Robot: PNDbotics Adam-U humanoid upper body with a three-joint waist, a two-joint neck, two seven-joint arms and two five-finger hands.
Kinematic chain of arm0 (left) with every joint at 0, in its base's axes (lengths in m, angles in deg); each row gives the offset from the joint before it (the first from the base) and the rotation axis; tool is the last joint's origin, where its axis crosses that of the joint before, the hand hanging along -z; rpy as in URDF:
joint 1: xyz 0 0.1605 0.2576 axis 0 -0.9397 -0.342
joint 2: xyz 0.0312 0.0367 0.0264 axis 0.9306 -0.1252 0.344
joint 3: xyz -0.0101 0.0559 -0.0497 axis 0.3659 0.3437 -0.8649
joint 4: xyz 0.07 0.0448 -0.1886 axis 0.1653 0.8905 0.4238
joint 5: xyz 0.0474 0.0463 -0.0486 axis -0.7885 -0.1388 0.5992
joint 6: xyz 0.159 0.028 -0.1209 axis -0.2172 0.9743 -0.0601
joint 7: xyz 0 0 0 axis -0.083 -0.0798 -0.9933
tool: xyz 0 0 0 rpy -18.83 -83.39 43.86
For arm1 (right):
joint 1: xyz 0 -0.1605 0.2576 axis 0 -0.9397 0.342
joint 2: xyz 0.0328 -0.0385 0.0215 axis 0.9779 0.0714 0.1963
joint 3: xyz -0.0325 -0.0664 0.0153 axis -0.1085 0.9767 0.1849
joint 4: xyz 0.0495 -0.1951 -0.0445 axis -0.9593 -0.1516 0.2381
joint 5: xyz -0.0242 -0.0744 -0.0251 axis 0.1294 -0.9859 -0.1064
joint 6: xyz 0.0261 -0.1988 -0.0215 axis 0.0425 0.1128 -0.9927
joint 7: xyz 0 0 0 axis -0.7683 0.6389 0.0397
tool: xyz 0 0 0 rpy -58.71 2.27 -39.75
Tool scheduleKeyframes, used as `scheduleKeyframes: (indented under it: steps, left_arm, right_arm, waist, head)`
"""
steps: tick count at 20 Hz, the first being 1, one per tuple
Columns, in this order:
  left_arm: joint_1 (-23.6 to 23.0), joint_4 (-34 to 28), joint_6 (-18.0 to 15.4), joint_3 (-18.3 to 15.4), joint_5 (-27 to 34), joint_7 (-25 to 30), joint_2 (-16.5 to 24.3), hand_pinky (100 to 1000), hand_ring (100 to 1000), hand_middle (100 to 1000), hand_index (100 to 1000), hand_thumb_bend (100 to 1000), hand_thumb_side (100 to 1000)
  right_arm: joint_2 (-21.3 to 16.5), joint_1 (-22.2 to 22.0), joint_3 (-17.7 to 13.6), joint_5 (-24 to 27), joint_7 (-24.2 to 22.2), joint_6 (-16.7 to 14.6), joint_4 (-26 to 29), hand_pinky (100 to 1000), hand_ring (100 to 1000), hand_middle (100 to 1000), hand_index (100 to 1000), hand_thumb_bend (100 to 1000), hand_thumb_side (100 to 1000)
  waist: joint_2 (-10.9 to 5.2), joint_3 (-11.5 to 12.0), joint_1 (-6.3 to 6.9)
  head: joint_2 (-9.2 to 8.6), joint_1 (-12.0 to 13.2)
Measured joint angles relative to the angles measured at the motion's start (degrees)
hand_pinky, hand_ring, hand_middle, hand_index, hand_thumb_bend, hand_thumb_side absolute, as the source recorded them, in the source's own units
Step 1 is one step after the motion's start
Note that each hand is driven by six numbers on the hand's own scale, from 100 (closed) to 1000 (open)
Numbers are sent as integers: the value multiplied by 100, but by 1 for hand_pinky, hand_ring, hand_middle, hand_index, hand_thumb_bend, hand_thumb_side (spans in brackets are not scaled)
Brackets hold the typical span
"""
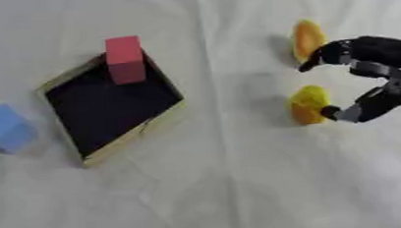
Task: Pick up objects on the table and place them in the box.
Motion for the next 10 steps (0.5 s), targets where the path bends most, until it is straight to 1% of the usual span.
scheduleKeyframes:
  steps: [4,8,10]
  left_arm:
    - [18,0,-2,0,1,10,0,693,651,608,765,100,580]
    - [34,0,-4,1,1,14,-3,693,651,608,765,100,581]
    - [37,0,-6,1,1,15,-3,693,651,608,765,100,582]
  right_arm:
    - [43,2,29,-15,-30,-41,-129,910,922,773,875,343,217]
    - [108,16,30,-61,-57,-60,-281,905,916,742,863,337,222]
    - [141,45,30,-83,-54,-66,-362,899,903,698,836,324,218]
  waist:
    - [21,6,0]
    - [36,19,0]
    - [49,30,0]
  head:
    - [0,-3]
    - [0,-3]
    - [0,-3]
